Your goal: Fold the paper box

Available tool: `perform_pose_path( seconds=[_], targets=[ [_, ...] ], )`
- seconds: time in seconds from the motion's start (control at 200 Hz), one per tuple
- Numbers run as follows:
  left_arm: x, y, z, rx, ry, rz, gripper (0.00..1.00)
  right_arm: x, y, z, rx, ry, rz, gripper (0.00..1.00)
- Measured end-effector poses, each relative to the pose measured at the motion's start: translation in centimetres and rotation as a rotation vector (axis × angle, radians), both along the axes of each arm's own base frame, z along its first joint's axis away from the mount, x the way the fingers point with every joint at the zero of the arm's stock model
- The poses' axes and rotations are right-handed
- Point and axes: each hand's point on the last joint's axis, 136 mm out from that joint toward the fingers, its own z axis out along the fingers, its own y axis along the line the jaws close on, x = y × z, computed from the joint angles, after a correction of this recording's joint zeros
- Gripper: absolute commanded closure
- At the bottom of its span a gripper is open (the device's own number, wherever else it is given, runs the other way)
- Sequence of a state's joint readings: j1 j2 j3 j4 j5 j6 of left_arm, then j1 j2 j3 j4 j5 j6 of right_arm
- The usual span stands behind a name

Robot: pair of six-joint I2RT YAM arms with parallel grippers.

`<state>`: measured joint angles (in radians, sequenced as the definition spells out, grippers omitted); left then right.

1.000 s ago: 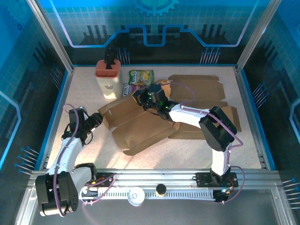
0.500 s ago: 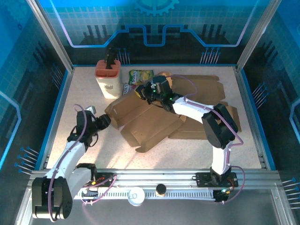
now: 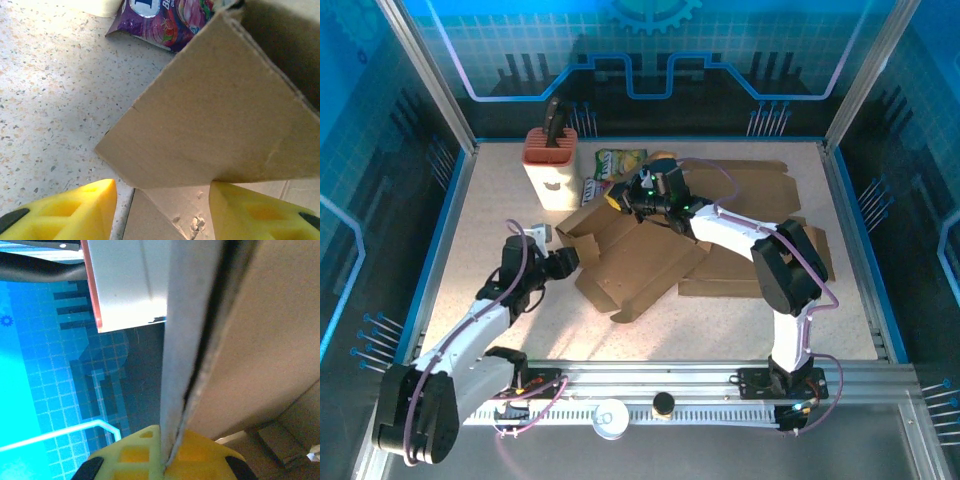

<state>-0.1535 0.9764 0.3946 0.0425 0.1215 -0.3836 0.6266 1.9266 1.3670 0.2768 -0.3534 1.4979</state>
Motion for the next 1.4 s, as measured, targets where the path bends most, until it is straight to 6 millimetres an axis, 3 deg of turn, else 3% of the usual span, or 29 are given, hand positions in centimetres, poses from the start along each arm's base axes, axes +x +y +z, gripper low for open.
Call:
perform_pose_path(
  seconds=[0.47, 0.83, 1.135, 1.401],
  targets=[
    [0.0, -0.5, -0.6, 0.039, 0.007, -0.019, 0.38, 0.3, -1.1, -1.1, 0.023, -0.04, 0.001, 1.0],
    [-0.7, -2.6, 0.3, 0.085, -0.046, -0.089, 0.35, 0.8, -1.0, -1.7, 0.042, -0.053, -0.004, 1.0],
    [-0.7, -2.5, -1.7, 0.148, 0.009, -0.08, 0.46, 0.7, -1.2, -2.0, 0.049, -0.057, -0.003, 1.0],
    [-0.6, -2.6, -1.7, 0.192, -0.006, -0.086, 0.55, 0.4, -1.4, -2.2, 0.08, -0.097, -0.005, 1.0]
  ],
)
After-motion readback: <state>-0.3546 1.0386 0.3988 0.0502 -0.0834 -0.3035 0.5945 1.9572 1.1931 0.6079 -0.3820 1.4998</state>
